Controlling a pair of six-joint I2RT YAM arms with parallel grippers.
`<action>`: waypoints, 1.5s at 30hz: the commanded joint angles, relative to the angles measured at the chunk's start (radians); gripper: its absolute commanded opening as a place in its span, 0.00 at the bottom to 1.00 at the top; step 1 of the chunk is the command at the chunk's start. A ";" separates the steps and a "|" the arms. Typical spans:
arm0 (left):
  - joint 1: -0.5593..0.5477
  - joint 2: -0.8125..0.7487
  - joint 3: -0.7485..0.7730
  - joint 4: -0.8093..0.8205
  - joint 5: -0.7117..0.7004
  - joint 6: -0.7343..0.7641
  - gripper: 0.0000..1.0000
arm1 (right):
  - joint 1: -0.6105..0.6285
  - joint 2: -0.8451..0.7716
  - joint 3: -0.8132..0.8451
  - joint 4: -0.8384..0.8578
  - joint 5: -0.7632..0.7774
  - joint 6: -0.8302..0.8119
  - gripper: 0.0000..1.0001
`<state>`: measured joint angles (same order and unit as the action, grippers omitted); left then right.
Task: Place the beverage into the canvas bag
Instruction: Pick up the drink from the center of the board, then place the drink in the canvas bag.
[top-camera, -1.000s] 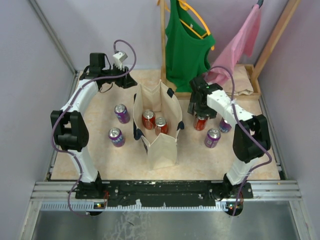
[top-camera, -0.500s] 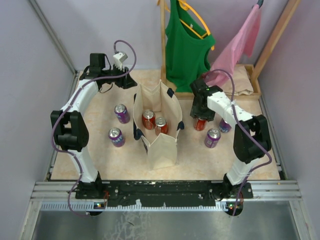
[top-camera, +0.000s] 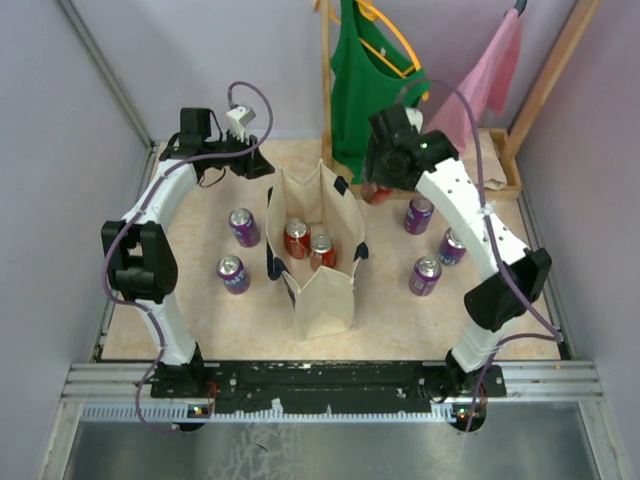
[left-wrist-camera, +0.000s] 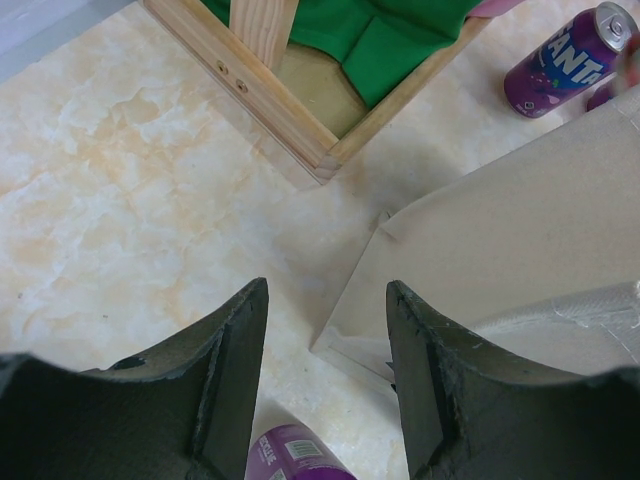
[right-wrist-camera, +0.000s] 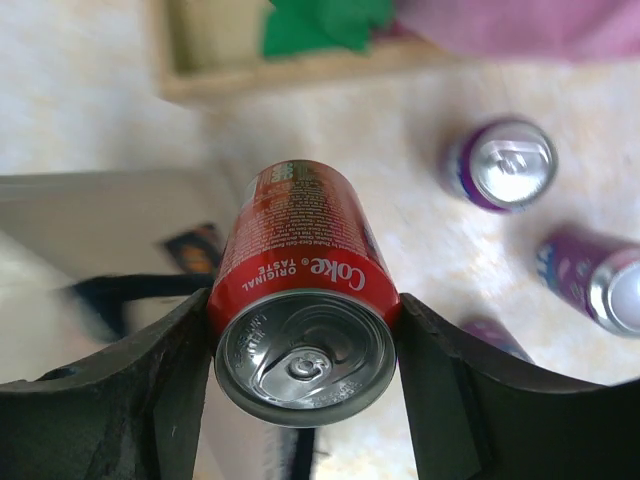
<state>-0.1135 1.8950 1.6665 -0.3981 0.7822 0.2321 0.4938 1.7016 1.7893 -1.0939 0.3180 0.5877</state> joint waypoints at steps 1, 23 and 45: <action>-0.002 -0.040 -0.014 0.023 0.023 -0.014 0.57 | 0.057 -0.065 0.267 -0.013 0.047 -0.042 0.00; -0.002 -0.015 -0.010 0.010 0.035 -0.004 0.57 | 0.430 0.108 0.490 -0.151 0.026 -0.086 0.00; -0.002 -0.013 -0.048 -0.041 0.051 0.044 0.57 | 0.437 0.236 0.338 -0.026 -0.192 -0.181 0.00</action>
<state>-0.1135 1.8950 1.6398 -0.4274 0.8032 0.2584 0.9264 1.9690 2.1159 -1.2018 0.1562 0.4381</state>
